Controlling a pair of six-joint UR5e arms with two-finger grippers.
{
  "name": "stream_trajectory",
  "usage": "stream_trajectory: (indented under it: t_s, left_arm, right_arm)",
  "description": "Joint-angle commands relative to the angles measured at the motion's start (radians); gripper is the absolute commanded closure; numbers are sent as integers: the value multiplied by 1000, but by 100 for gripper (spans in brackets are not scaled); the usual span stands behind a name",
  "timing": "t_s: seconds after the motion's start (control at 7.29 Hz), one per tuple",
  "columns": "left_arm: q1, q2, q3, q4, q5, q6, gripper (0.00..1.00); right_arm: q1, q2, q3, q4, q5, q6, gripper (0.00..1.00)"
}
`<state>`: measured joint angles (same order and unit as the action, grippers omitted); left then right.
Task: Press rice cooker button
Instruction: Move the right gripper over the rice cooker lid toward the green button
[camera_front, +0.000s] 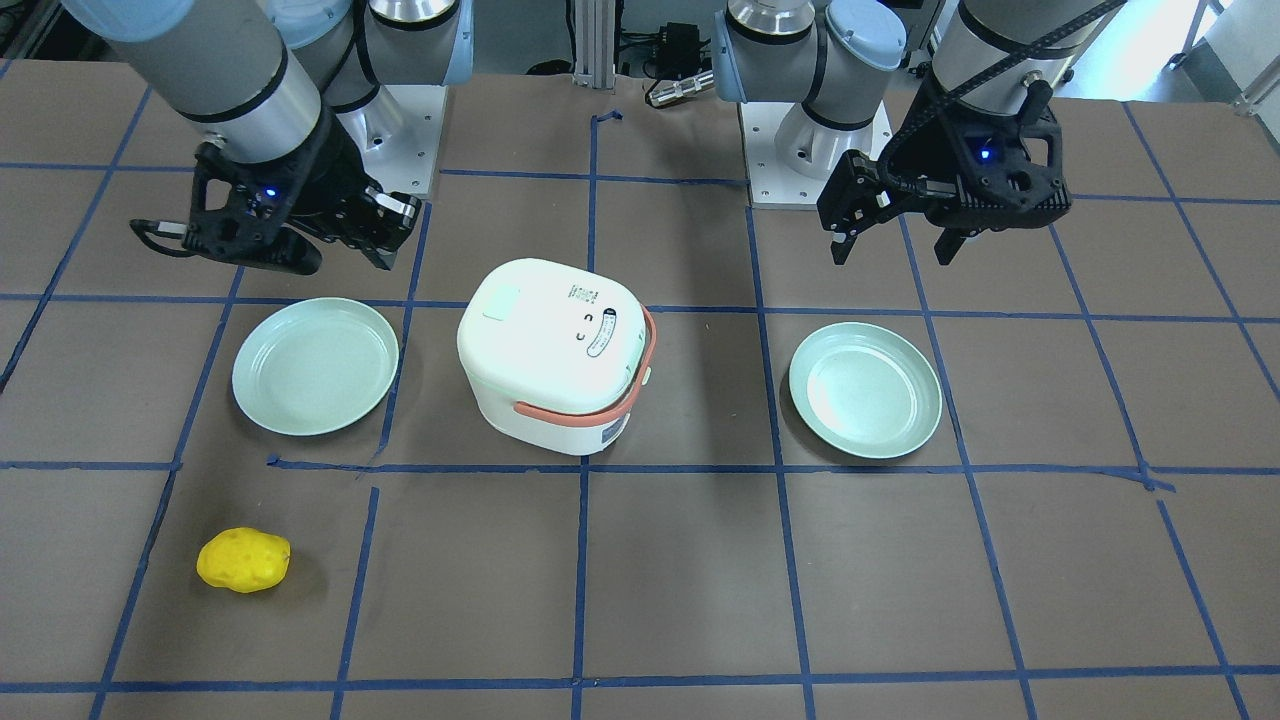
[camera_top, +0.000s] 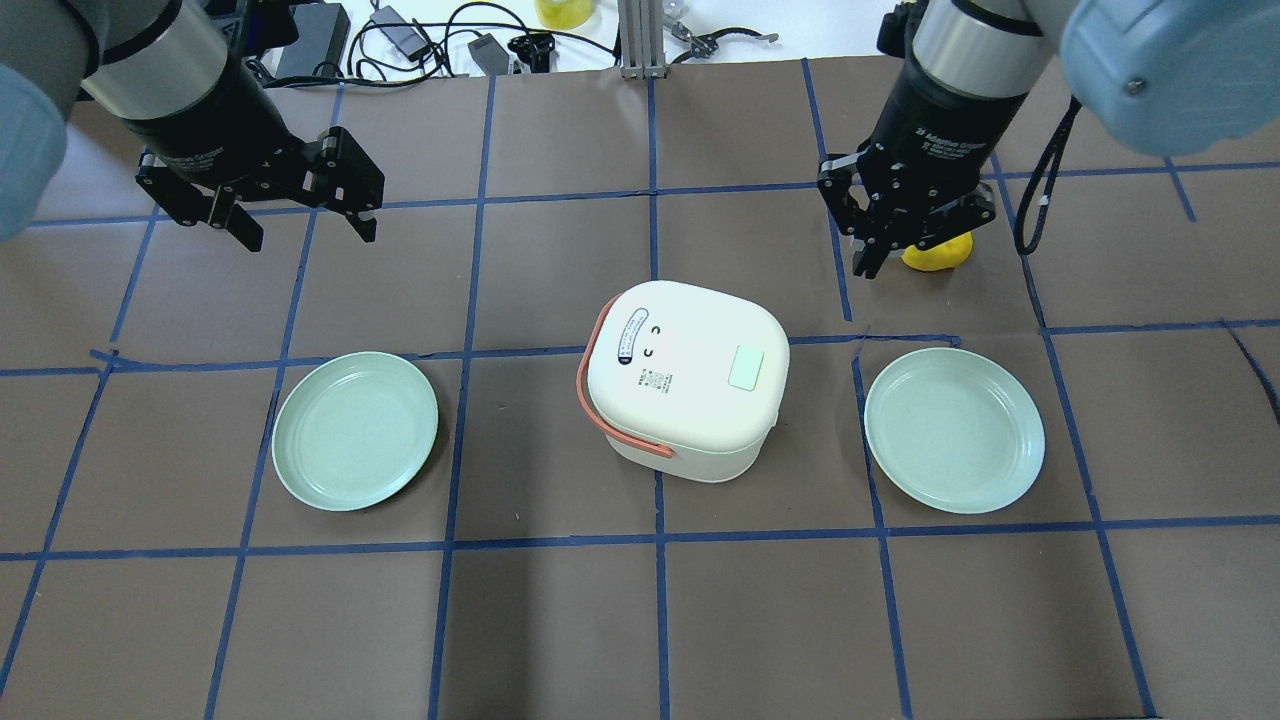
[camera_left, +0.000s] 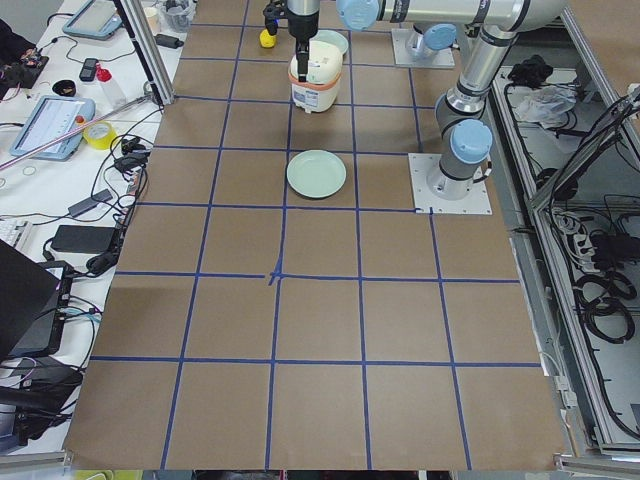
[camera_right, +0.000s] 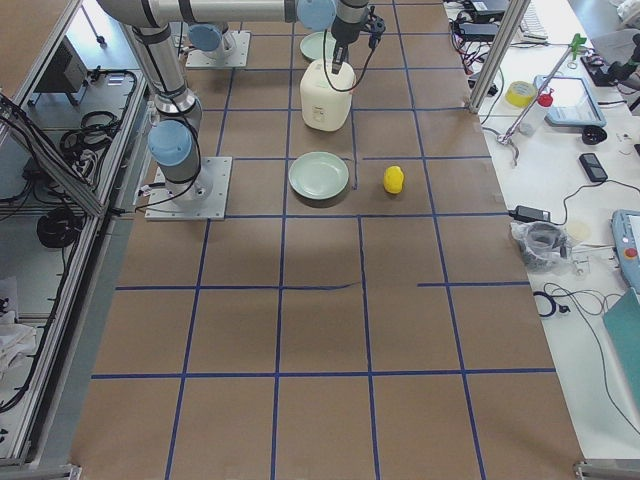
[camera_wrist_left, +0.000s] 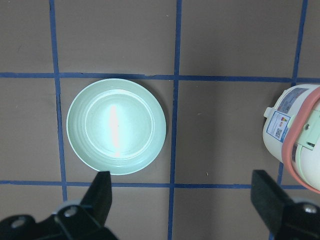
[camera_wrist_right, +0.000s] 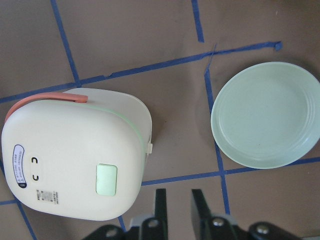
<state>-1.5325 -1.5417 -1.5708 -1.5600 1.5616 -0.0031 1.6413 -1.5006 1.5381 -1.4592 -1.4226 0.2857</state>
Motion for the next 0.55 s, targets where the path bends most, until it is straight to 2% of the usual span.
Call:
stream_trajectory:
  t_s: [0.0, 0.14, 0.41]
  left_arm:
    - [0, 0, 0, 0, 0, 0, 0]
    - [0, 0, 0, 0, 0, 0, 0]
    - [0, 0, 0, 0, 0, 0, 0]
  right_arm:
    - [66, 20, 74, -90, 7, 82, 100]
    - [87, 28, 117, -160, 7, 101, 100]
    - [115, 29, 178, -217, 10, 119, 100]
